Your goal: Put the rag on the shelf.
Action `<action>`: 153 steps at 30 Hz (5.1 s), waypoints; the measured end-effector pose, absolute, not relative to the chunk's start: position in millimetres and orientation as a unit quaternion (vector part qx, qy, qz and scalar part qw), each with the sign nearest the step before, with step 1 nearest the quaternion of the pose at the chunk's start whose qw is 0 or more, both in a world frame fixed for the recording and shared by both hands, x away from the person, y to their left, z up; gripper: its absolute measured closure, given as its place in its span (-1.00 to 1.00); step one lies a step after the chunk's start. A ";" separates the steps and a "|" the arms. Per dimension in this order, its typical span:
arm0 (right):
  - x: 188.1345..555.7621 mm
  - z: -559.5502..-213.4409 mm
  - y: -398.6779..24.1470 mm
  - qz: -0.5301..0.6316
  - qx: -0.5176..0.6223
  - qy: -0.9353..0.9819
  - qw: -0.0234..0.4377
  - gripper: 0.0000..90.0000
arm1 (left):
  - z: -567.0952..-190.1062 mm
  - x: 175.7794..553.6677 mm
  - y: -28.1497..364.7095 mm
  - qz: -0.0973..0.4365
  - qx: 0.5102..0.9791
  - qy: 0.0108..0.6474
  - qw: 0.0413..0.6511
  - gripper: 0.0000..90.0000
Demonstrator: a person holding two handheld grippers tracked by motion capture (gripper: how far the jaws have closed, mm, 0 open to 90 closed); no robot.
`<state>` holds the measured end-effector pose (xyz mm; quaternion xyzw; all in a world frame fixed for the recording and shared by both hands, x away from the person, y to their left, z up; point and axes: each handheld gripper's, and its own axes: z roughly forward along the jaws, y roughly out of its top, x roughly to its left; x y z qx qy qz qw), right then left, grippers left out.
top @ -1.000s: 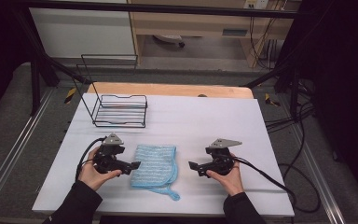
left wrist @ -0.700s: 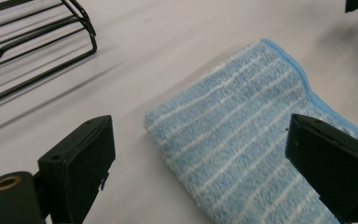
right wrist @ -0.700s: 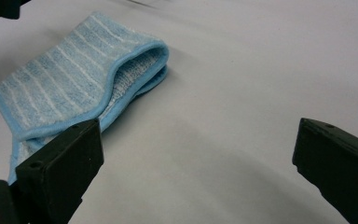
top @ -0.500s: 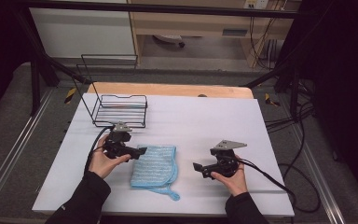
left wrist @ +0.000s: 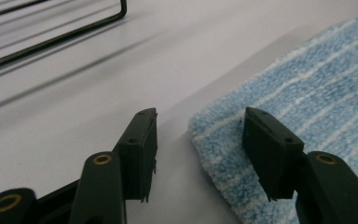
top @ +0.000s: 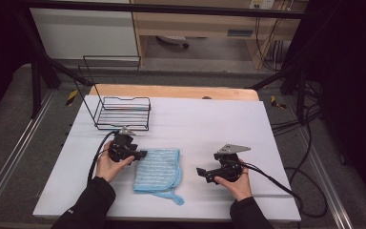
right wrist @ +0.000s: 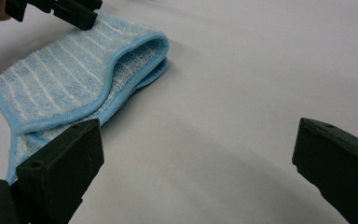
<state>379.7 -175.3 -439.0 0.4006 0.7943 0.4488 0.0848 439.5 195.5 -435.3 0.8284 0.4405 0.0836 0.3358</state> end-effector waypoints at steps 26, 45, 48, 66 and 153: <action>387.1 -436.0 -175.4 0.454 0.438 0.771 0.083 -0.89 | -443.7 434.8 194.6 0.064 0.817 0.449 0.355 0.57; 423.7 -419.1 -109.7 0.450 0.429 0.779 0.084 -0.77 | -444.6 433.3 192.9 0.080 0.827 0.430 0.354 0.59; 429.8 -424.1 -99.0 0.441 0.433 0.782 0.082 -0.70 | -444.7 433.1 193.1 0.081 0.827 0.429 0.355 0.59; 441.2 -451.0 -74.2 0.406 0.429 0.805 0.051 0.16 | -445.0 433.4 193.5 0.079 0.826 0.430 0.357 0.59; 394.7 -367.1 -96.2 0.512 0.383 0.762 0.101 0.82 | -365.7 394.6 198.5 0.142 0.780 0.365 0.488 0.81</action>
